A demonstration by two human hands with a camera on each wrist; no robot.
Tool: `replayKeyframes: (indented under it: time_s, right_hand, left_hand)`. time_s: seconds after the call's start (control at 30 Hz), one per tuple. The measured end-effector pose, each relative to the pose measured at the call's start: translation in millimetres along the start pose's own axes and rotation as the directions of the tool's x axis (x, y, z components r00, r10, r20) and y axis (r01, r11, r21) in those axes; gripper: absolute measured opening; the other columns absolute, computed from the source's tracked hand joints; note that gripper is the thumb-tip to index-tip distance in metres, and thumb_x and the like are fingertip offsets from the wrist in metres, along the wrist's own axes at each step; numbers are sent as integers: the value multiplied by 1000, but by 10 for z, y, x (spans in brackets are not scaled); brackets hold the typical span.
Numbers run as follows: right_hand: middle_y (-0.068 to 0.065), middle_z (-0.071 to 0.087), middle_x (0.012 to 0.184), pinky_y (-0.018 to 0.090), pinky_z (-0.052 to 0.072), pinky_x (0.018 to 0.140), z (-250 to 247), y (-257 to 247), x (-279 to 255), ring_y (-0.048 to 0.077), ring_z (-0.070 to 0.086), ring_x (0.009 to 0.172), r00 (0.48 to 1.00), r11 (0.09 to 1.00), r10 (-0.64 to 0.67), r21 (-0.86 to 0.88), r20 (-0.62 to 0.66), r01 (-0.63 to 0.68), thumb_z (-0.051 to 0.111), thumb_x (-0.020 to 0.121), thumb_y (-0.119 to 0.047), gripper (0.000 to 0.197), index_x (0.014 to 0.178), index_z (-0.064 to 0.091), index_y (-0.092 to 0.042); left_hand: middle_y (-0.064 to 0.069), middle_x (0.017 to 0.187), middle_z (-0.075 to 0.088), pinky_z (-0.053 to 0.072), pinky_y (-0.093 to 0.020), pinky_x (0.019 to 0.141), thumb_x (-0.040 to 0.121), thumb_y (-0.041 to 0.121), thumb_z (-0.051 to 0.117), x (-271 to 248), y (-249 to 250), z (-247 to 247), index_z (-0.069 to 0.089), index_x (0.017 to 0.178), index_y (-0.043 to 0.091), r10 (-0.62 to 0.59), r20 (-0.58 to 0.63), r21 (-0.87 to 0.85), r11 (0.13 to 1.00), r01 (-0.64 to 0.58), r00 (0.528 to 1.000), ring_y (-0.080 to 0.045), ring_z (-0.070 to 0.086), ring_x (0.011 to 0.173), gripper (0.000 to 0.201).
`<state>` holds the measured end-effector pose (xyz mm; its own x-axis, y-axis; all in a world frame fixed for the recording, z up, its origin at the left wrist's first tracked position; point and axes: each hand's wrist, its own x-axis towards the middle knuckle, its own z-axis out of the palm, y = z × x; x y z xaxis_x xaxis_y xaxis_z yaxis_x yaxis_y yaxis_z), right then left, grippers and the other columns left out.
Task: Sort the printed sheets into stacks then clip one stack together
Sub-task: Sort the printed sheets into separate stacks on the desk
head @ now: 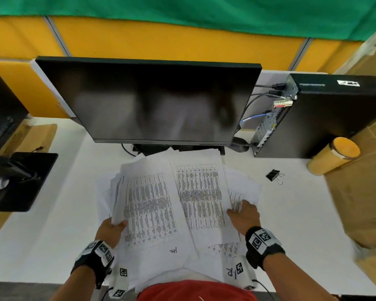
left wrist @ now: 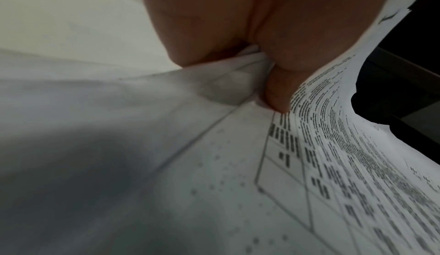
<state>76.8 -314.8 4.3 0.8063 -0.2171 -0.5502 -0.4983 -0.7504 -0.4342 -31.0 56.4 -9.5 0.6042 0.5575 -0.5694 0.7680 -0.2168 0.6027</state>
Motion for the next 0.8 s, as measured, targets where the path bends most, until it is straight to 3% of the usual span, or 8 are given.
replayKeyframes:
  time_s: [0.07,0.17,0.27,0.47,0.6,0.8]
  right_hand:
    - [20,25,152,50,31,113,73,-82,-29,38,26,139,994,993,86,-80,-73,-91,67,80,-49,84,143,32,-6]
    - [22,-9,161,54,13,119,147,-150,-64,39,-3,149,974,967,225,-112,-34,-228,66,79,-60,112,153,3,-3]
    - [22,-18,160,56,10,119,205,-143,-53,39,-10,149,984,966,174,-202,43,-162,60,80,-67,116,154,-3,-4]
    - [13,-9,163,59,16,118,313,-204,-64,33,-5,151,996,982,-40,-179,86,55,64,77,-65,107,154,9,-14]
    - [14,15,157,53,31,112,304,-266,-53,36,22,142,998,994,-54,-93,-39,50,71,77,-54,85,145,33,-22]
    - [17,34,138,42,41,101,306,-348,-30,35,34,126,995,996,11,-90,-102,-20,77,76,-40,71,135,43,-21]
  left_hand:
    - [-28,117,64,41,-33,81,91,21,64,13,16,23,59,123,-7,4,-6,22,1000,-4,1000,-39,61,101,43]
    - [-27,119,64,46,-38,89,91,24,64,35,-7,34,59,125,-4,-15,-19,40,999,16,1000,-41,61,108,45]
    - [-25,120,65,46,-42,94,91,27,64,67,-31,41,58,127,-1,-25,-10,55,998,26,1000,-41,61,108,46]
    - [-25,121,64,46,-42,94,92,27,62,89,-50,48,58,127,-1,-14,7,75,997,13,1000,-40,62,109,46]
    - [-25,121,64,46,-42,94,92,27,62,106,-76,58,57,128,-1,-10,7,83,997,9,1000,-40,61,108,46]
    - [-22,124,64,46,-42,96,91,33,63,179,-147,58,55,131,3,-25,18,87,996,24,1000,-39,61,110,51]
